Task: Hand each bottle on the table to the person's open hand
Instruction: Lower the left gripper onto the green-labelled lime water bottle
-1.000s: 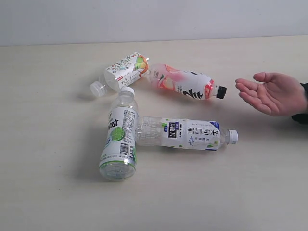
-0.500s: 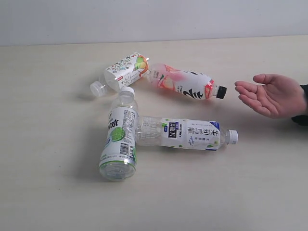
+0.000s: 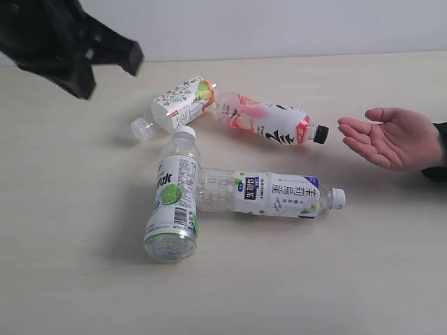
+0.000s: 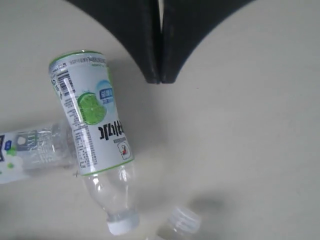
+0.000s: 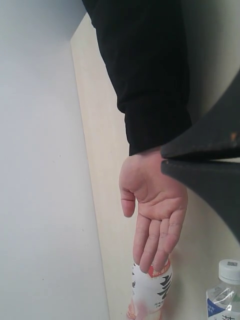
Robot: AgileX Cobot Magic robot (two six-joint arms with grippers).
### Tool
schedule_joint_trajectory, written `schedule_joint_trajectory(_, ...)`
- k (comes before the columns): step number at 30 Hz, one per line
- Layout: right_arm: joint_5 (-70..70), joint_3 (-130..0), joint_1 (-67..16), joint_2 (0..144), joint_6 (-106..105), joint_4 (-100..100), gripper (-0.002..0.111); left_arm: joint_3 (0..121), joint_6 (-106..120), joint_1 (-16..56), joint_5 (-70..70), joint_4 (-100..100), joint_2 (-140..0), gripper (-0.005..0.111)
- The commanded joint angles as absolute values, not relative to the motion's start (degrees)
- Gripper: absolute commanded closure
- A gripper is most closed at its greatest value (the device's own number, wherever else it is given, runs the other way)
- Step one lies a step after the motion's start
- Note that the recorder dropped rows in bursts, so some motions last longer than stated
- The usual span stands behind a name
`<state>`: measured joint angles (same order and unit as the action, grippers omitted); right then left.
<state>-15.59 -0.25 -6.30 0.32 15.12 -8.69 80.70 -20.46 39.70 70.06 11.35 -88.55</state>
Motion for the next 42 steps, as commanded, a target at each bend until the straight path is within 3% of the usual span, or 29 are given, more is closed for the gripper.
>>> schedule_joint_trajectory(1, -15.1, 0.0, -6.0, 0.0, 15.1, -8.9, 0.108, 80.6, -24.7, 42.1, 70.0, 10.8, -96.3, 0.107)
schedule_joint_trajectory(5, -15.1, 0.0, -6.0, 0.0, 15.1, -8.9, 0.108, 80.6, -24.7, 42.3, 67.2, 6.3, -100.9, 0.100)
schedule_joint_trajectory(13, -15.1, 0.0, -6.0, 0.0, 15.1, -8.9, 0.108, 80.6, -25.8, 42.3, 59.6, 3.2, -106.0, 0.052)
schedule_joint_trajectory(16, -15.1, 0.0, -6.0, 0.0, 15.1, -8.9, 0.108, 80.6, -25.8, 42.3, 59.4, 3.2, -107.4, 0.042)
schedule_joint_trajectory(42, -15.1, 0.0, -6.0, 0.0, 15.1, -8.9, 0.108, 80.6, -27.2, 42.3, 55.0, 4.3, -113.0, 0.042)
